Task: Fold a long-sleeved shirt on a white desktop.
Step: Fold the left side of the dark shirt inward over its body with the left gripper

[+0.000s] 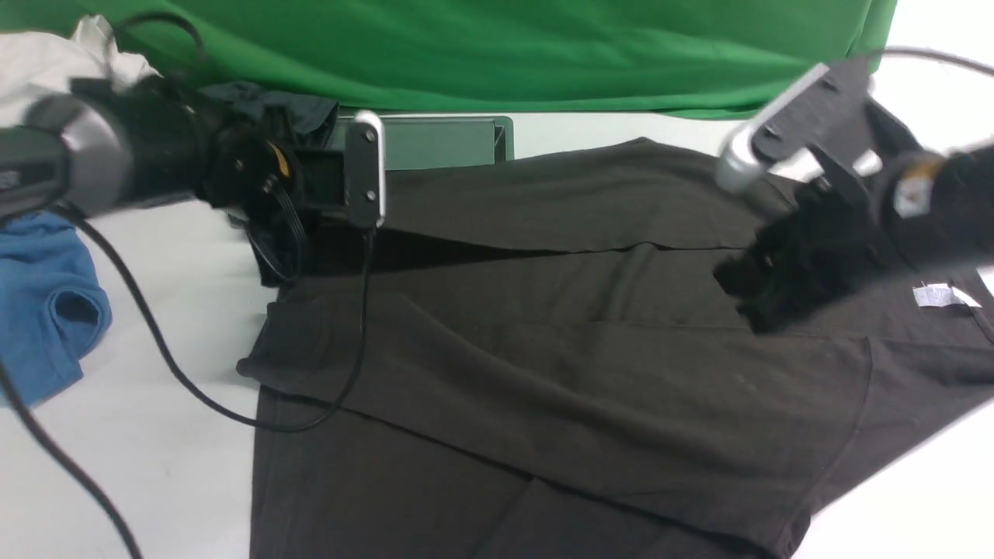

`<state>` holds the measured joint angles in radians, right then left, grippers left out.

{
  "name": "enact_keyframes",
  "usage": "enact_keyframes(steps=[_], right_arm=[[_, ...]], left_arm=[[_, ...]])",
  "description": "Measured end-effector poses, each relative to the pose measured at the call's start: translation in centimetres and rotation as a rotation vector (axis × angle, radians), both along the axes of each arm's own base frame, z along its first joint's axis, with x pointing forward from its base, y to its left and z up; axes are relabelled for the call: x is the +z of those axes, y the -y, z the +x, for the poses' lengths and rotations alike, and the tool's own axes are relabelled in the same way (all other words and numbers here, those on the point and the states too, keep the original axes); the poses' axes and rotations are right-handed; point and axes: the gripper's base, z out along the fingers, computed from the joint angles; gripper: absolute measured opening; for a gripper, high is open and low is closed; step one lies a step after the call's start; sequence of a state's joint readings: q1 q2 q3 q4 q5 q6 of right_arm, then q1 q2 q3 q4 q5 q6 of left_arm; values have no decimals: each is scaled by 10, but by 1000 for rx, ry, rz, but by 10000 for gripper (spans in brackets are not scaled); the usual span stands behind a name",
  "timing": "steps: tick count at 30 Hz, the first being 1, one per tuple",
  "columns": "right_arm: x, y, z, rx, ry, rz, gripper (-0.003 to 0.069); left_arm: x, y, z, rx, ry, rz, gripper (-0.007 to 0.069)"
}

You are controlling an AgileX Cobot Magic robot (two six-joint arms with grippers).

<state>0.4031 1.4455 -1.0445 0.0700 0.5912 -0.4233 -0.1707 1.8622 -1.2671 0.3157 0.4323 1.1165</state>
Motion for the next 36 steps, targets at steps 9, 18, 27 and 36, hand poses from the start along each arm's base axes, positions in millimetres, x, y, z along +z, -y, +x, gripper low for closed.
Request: enact_keyframes(steps=[9, 18, 27, 36], right_arm=[[-56, 13, 68, 186, 28, -226, 367], [-109, 1, 89, 311, 50, -273, 409], [-119, -65, 86, 467, 187, -219, 613], [-139, -86, 120, 433, 250, -213, 601]], left_arm=[[27, -4, -13, 25, 8, -1, 36], [33, -1, -14, 48, 27, -66, 36], [35, 1, -11, 87, 61, -119, 36], [51, 2, -17, 141, 98, -203, 36]])
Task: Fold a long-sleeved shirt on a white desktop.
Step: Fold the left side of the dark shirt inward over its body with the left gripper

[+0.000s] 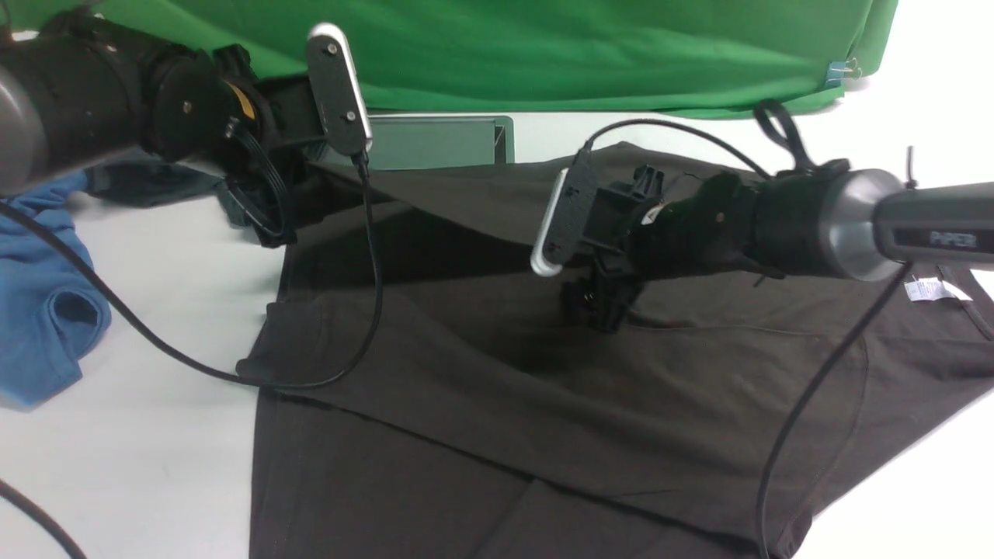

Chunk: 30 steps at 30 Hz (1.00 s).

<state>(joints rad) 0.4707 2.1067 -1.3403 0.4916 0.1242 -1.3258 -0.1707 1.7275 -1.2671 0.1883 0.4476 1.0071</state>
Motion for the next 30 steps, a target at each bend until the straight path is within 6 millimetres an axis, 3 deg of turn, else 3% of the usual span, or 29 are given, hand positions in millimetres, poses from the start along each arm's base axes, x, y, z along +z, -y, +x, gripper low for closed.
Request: enact_keyframes(steps=[12, 16, 26, 30], right_arm=[[-10, 8, 19, -74, 99, 6, 586], [-12, 14, 24, -97, 118, 6, 545], [-7, 27, 28, -118, 103, 6, 130], [2, 38, 30, -132, 97, 12, 59]], left_arm=[[11, -1, -5, 12, 20, -21, 36], [12, -1, -5, 13, 21, -22, 36], [11, -1, -7, 17, 0, -19, 36], [10, -1, -7, 19, -12, -15, 36]])
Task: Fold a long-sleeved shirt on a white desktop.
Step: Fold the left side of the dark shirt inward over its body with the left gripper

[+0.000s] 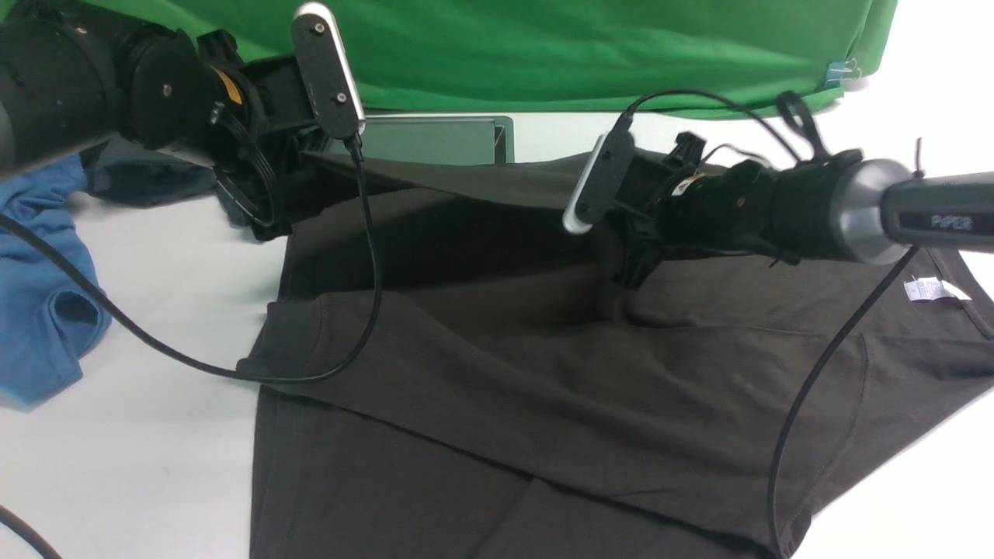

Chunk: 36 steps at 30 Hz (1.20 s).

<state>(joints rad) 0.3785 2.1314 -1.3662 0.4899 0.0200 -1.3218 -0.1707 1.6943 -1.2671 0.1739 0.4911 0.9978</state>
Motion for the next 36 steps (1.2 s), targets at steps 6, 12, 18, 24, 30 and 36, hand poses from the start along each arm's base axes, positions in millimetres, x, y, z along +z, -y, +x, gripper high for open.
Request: enact_keyframes(steps=[6, 12, 18, 24, 30, 36], right_arm=[[8, 11, -6, 35, -101, -7, 19], [12, 13, -19, 114, -235, -36, 19], [12, 14, -26, 140, -309, -63, 19], [9, 17, -30, 142, -353, -95, 21], [7, 20, -34, 158, -411, -115, 49], [6, 21, -36, 138, -450, -104, 218]], left_arm=[[-5, -2, -6, 11, -86, 24, 36], [-5, -6, -19, 3, -202, 76, 36], [1, -8, -35, 4, -246, 73, 36], [-17, -7, -54, -15, -328, 88, 36], [-50, -2, -75, -79, -407, 155, 36], [-65, 2, -87, -59, -462, 134, 64]])
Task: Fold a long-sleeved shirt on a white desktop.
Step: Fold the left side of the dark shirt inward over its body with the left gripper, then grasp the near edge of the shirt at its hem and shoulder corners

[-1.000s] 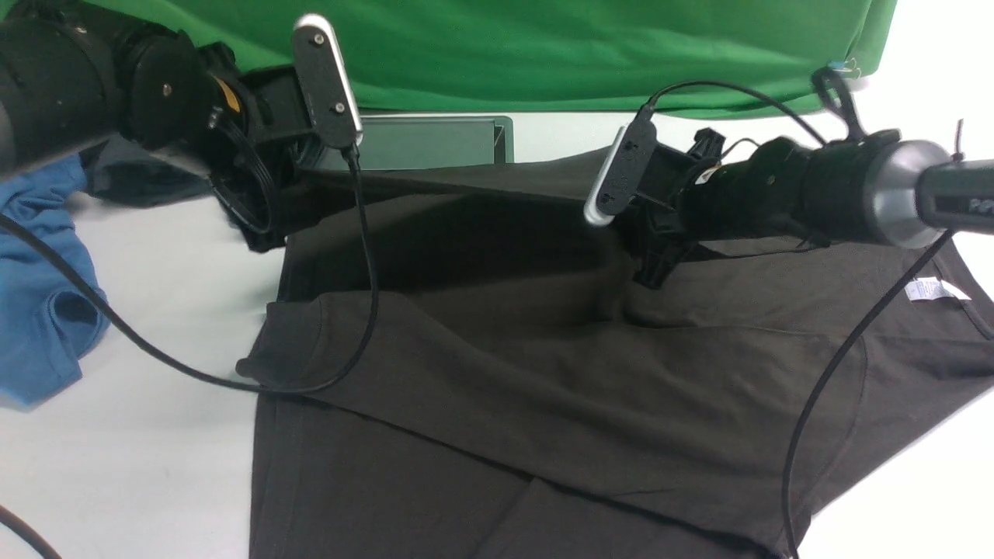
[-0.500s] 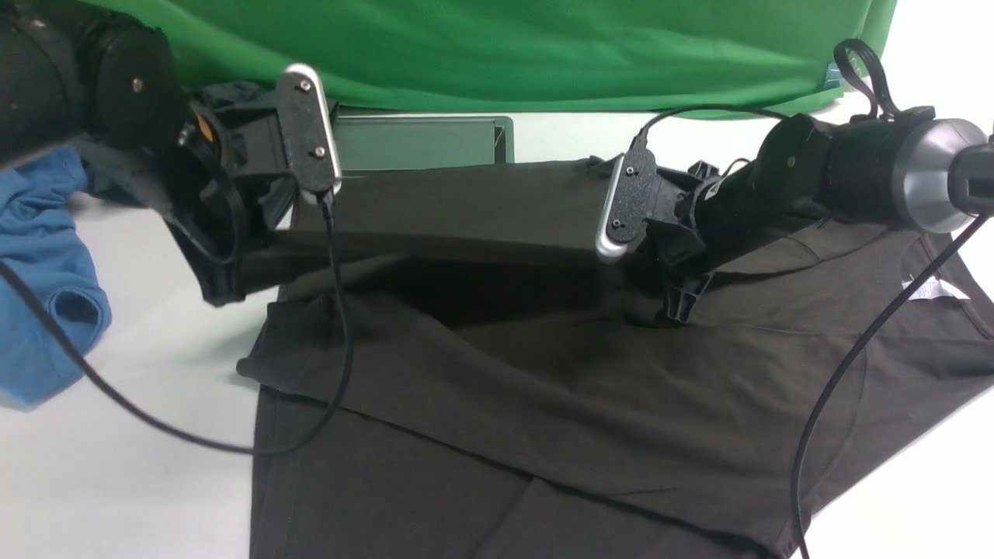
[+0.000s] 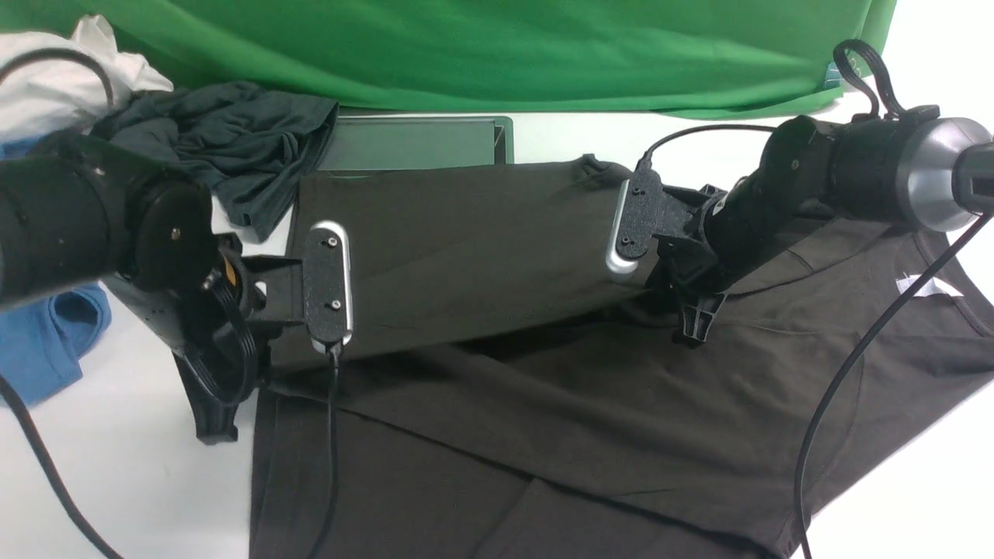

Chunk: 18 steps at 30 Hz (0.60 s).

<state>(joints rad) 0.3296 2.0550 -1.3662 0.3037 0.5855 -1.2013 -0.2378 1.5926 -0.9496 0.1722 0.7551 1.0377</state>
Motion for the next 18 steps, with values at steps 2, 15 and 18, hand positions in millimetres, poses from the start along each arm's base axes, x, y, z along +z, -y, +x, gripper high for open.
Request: enact_keyframes(steps=[2, 15, 18], right_arm=[[0, 1, 0, -17, -7, 0, 304], [58, 12, -21, -55, -25, -28, 460], [85, 21, -31, -107, -30, -11, 364]], left_arm=[[0, 0, 0, 21, -2, -10, 99], [25, 7, -19, 197, -23, -186, 618], [46, 13, -36, 226, 5, -258, 556]])
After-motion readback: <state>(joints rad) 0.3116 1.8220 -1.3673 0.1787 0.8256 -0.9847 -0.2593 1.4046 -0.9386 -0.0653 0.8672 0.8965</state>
